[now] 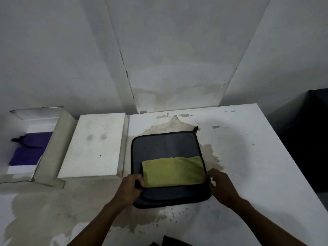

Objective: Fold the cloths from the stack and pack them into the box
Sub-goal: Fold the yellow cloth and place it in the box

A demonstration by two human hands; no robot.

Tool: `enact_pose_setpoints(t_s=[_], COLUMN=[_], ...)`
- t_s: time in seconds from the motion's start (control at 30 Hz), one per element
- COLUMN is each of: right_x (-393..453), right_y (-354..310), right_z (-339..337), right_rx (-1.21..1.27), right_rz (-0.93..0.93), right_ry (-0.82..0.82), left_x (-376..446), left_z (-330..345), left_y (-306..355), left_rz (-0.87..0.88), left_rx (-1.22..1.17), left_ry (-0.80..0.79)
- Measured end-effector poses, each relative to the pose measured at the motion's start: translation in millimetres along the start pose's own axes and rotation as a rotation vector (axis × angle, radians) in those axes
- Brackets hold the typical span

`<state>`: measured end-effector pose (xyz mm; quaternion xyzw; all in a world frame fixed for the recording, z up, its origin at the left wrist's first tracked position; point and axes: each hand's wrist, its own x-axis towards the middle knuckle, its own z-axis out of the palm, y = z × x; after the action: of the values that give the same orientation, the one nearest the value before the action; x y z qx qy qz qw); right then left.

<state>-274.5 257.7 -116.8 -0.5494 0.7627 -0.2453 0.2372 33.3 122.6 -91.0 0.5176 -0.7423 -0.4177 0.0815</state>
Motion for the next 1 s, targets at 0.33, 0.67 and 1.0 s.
enact_pose_setpoints(t_s=[0.33, 0.67, 1.0], right_x=[-16, -5, 80], right_y=[-3, -13, -21], right_z=[0, 0, 1], right_rx=[-0.179, -0.085, -0.154], right_rz=[-0.049, 0.115, 0.239], right_ry=[-0.097, 0.053, -0.173], left_x=[-10, 1, 57], left_z=[16, 2, -4], left_y=[-30, -6, 6], left_rz=[0.077, -0.032, -0.008], left_rx=[0.216, 0.438, 0.417], left_ry=[-0.158, -0.358, 0.024])
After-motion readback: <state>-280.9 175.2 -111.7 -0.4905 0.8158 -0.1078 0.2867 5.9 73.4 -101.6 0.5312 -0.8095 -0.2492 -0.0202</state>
